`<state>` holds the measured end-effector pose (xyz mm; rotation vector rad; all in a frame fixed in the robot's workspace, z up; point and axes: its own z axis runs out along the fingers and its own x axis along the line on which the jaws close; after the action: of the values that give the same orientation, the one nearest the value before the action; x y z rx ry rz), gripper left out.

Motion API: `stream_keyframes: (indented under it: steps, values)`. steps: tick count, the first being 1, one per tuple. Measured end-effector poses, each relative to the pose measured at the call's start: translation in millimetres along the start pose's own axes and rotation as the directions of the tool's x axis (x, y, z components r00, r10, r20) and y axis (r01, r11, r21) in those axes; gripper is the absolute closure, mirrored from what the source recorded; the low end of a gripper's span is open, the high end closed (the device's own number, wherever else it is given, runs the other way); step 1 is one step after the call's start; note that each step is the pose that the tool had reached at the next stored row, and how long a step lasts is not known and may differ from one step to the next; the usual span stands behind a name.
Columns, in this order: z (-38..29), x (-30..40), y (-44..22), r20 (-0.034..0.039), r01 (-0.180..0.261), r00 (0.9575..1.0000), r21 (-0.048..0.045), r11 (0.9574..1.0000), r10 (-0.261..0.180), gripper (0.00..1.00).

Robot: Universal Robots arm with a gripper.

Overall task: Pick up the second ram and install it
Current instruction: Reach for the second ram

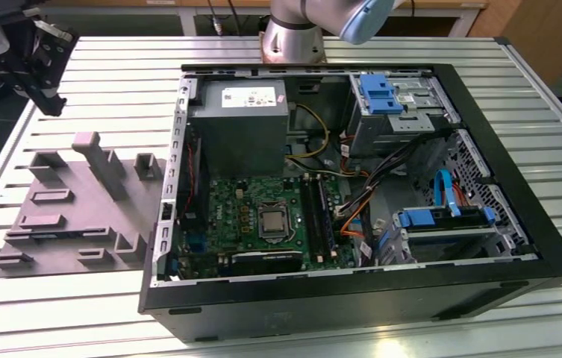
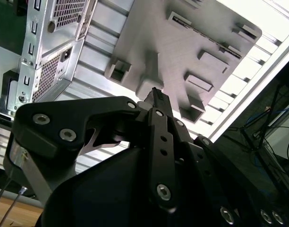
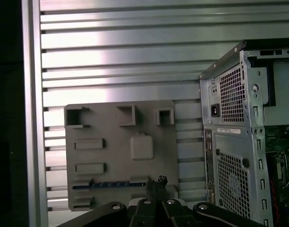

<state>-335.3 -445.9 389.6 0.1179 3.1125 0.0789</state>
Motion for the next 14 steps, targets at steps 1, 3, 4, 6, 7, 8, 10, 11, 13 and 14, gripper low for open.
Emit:
stream_keyframes:
  steps: [1, 3, 4, 6, 7, 8, 10, 11, 13, 14]
  values:
    - [0.0, 0.3, -0.2, 0.0, 0.0, 1.0, 0.0, 1.0, 0.0, 0.89]
    - [0.0, 1.0, -0.6, -0.0001, 0.0, 1.0, -0.0001, 1.0, 0.0, 0.89]
    - [0.0, 1.4, -0.8, 0.0, 0.0, 1.0, -0.0001, 1.0, 0.0, 0.89]
    - [0.0, 2.0, -1.2, 0.0, 0.0, 1.0, -0.0002, 1.0, 0.0, 0.89]
    - [0.0, 2.4, -1.4, 0.0, 0.0, 1.0, -0.0002, 1.0, 0.0, 0.89]
    - [0.0, 2.9, -1.5, -0.0001, 0.0, 1.0, -0.0002, 1.0, 0.0, 0.89]
    - [0.0, 3.6, -1.9, 0.0, 0.0, 1.0, -0.0003, 1.0, 0.0, 0.89]
    - [0.0, 4.1, -2.1, 0.0, 0.0, 1.0, -0.0003, 1.0, 0.0, 0.89]
    - [0.0, 4.9, -2.5, -0.0001, 0.0, 1.0, -0.0002, 1.0, 0.0, 0.89]
    - [0.0, 5.3, -2.7, -0.0001, 0.0, 1.0, -0.0003, 1.0, 0.0, 0.89]
